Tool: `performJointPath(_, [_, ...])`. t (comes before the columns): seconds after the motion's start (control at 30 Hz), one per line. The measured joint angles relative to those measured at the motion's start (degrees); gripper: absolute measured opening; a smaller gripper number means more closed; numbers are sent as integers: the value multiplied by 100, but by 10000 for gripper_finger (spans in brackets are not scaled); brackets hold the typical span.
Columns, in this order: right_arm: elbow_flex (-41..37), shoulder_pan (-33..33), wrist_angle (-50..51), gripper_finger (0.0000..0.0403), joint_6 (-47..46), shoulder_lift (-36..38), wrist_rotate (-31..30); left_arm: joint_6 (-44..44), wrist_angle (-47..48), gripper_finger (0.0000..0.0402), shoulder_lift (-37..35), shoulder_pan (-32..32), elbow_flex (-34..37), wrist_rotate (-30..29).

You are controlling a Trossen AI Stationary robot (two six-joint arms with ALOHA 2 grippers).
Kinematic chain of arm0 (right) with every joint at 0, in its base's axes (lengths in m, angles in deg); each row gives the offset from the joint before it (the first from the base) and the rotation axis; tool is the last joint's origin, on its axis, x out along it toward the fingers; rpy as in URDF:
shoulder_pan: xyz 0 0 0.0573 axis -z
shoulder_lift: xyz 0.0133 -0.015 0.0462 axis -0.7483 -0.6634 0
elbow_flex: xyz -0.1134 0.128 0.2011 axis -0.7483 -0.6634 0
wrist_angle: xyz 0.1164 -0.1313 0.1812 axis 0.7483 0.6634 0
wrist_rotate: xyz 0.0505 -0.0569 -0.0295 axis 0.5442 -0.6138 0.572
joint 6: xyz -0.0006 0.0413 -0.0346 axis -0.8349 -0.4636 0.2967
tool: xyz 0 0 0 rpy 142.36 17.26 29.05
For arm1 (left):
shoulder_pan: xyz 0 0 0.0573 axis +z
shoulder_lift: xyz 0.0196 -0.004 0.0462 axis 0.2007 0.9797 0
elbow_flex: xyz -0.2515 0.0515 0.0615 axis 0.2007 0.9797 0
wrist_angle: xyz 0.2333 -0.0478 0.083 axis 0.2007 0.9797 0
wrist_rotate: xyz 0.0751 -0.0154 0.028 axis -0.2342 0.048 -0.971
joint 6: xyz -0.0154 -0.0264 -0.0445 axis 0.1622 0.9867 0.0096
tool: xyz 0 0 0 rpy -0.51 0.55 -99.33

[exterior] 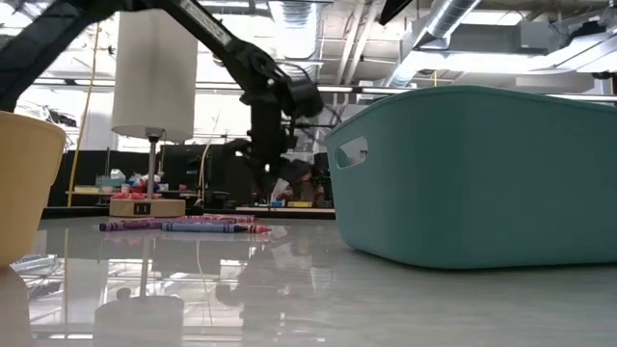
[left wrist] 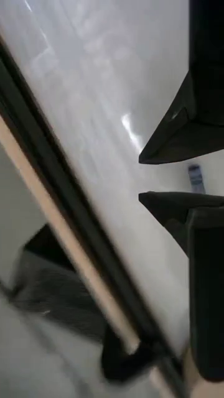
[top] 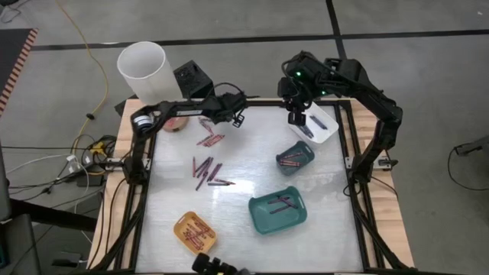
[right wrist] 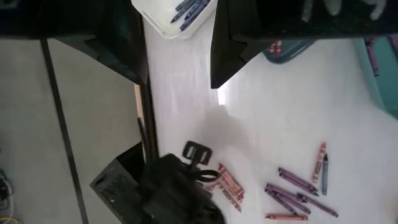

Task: Sort crayons
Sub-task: Put the blue crayon into the white bin

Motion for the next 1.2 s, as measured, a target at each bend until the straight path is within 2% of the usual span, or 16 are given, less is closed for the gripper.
performJointPath(0.13, [1,-2,71,169,-4,0,7,827,1044,71,464,115,-538,308])
performJointPath(0.23, [2,0,82,169,-4,0,7,1087,1479,71,630,129,-613,227])
performJointPath(0.43, [2,0,91,169,-6,0,93,1371,1527,71,620,88,-569,-172])
performJointPath(0.6, [2,0,91,169,-2,0,102,1137,1507,71,618,131,-563,212])
performJointPath(0.93, [2,0,91,169,-4,0,107,1165,1410,71,615,170,-461,105])
performJointPath(1.2, [2,0,91,169,-7,0,278,1159,1451,71,611,227,-379,870])
